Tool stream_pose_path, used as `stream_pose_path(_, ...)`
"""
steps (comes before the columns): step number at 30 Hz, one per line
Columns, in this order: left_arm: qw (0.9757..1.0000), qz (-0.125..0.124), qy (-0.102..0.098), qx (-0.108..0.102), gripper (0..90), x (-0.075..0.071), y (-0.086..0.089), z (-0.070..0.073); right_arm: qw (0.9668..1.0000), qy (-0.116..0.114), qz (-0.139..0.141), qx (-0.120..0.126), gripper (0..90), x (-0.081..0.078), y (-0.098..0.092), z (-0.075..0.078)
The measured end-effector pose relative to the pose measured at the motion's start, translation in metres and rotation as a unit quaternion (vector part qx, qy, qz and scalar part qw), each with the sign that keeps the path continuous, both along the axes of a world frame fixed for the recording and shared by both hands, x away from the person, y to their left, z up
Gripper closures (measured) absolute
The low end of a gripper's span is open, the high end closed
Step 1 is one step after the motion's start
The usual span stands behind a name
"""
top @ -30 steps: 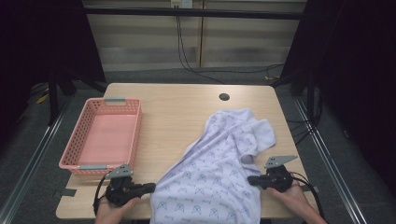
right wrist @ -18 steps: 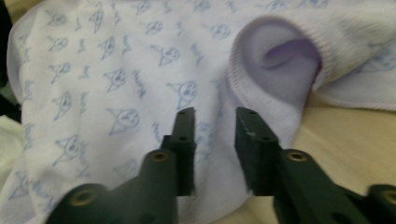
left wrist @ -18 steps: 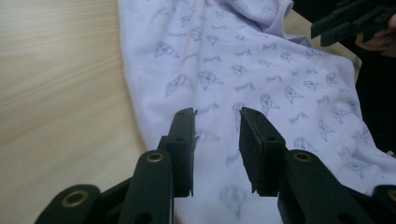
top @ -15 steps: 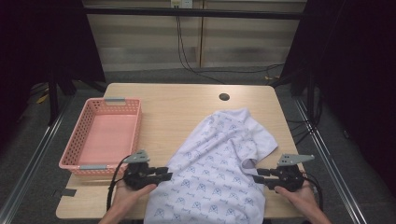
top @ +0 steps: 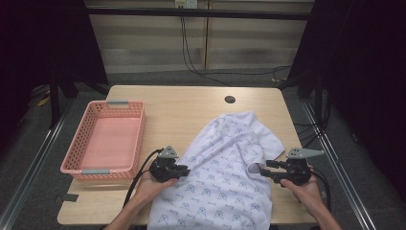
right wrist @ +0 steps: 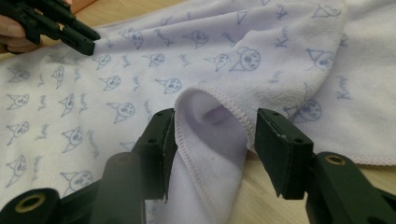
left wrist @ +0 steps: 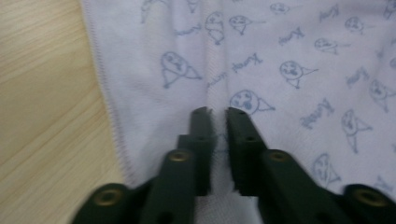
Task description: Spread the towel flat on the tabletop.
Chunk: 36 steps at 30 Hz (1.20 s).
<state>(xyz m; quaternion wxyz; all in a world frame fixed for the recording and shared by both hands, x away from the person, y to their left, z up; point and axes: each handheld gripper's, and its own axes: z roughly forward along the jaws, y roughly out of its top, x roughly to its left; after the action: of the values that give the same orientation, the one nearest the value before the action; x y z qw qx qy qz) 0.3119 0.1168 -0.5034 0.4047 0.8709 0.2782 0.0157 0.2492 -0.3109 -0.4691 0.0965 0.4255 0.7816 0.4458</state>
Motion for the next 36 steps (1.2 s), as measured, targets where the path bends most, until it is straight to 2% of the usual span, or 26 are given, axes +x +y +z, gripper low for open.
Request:
stream_pose_path(1,1.0000,0.001,0.007,0.002,86.2,-0.003,0.002,0.001,1.0000,-0.003,0.000,0.001,48.0,0.000,0.000,0.000)
stream_pose_path(3,0.9998,0.003,0.001,0.018,87.3,-0.012,0.008,0.004,1.0000,-0.002,-0.001,0.003,47.6,-0.001,0.000,0.002)
stream_pose_path(5,0.9996,0.007,0.024,0.013,87.4,-0.021,0.018,0.005,1.0000,-0.003,0.001,0.002,47.5,-0.002,-0.001,0.002)
stream_pose_path(6,0.9995,0.008,0.024,0.017,87.5,-0.027,0.023,0.006,1.0000,-0.003,0.000,0.003,47.4,-0.003,0.000,0.002)
stream_pose_path(8,0.9992,0.003,0.037,0.016,87.5,-0.040,0.031,0.007,1.0000,-0.004,0.004,0.003,47.3,-0.002,0.000,0.001)
stream_pose_path(11,0.9988,-0.017,0.039,0.025,87.4,-0.064,0.037,0.010,1.0000,-0.002,0.006,0.000,46.9,-0.001,0.002,0.000)
stream_pose_path(14,0.9978,-0.037,0.054,0.011,87.3,-0.081,0.041,0.011,1.0000,-0.002,0.008,-0.002,46.5,0.000,0.006,0.000)
stream_pose_path(15,0.9978,-0.042,0.052,0.005,87.0,-0.084,0.042,0.013,0.9999,0.000,0.010,-0.002,46.1,0.000,0.007,0.000)
stream_pose_path(17,0.9978,-0.038,0.048,-0.024,82.3,-0.079,0.043,0.016,0.9999,0.001,0.013,-0.005,45.7,0.003,0.012,0.000)
stream_pose_path(19,0.9977,-0.027,0.040,-0.047,73.7,-0.067,0.041,0.020,0.9998,0.002,0.019,-0.006,45.3,0.008,0.017,0.000)
stream_pose_path(21,0.9977,-0.012,0.030,-0.060,71.0,-0.052,0.035,0.024,0.9998,0.002,0.021,-0.005,45.0,0.015,0.023,-0.001)
stream_pose_path(23,0.9978,-0.005,0.022,-0.062,69.7,-0.036,0.025,0.024,0.9996,0.001,0.026,-0.007,45.0,0.022,0.029,-0.003)
stream_pose_path(25,0.9989,-0.001,0.014,-0.046,67.1,-0.021,0.013,0.022,0.9994,0.008,0.029,-0.016,44.3,0.028,0.035,-0.007)
stream_pose_path(27,0.9991,0.005,0.017,-0.039,60.0,-0.002,0.001,0.015,0.9990,0.011,0.031,-0.032,43.3,0.033,0.041,-0.012)
stream_pose_path(28,0.9993,0.009,0.016,-0.032,57.3,0.005,-0.004,0.012,0.9988,0.019,0.031,-0.034,43.3,0.034,0.043,-0.015)
stream_pose_path(30,0.9996,0.011,0.012,-0.021,52.0,0.016,-0.011,0.008,0.9980,0.022,0.035,-0.049,43.7,0.035,0.047,-0.020)
stream_pose_path(31,0.9997,0.016,0.009,-0.017,52.8,0.019,-0.014,0.006,0.9973,0.024,0.041,-0.056,44.5,0.034,0.048,-0.023)
stream_pose_path(32,0.9997,0.019,0.013,-0.003,54.1,0.022,-0.017,0.004,0.9967,0.030,0.046,-0.060,48.1,0.034,0.050,-0.026)
stream_pose_path(33,0.9999,0.016,0.003,0.005,58.2,0.023,-0.019,0.002,0.9958,0.032,0.052,-0.068,52.4,0.033,0.051,-0.028)
stream_pose_path(34,0.9998,0.018,-0.005,0.011,64.2,0.023,-0.019,0.002,0.9953,0.035,0.055,-0.072,55.6,0.033,0.052,-0.030)
stream_pose_path(36,0.9997,0.015,-0.008,0.018,77.3,0.021,-0.016,0.003,0.9955,0.037,0.059,-0.065,71.2,0.032,0.051,-0.030)
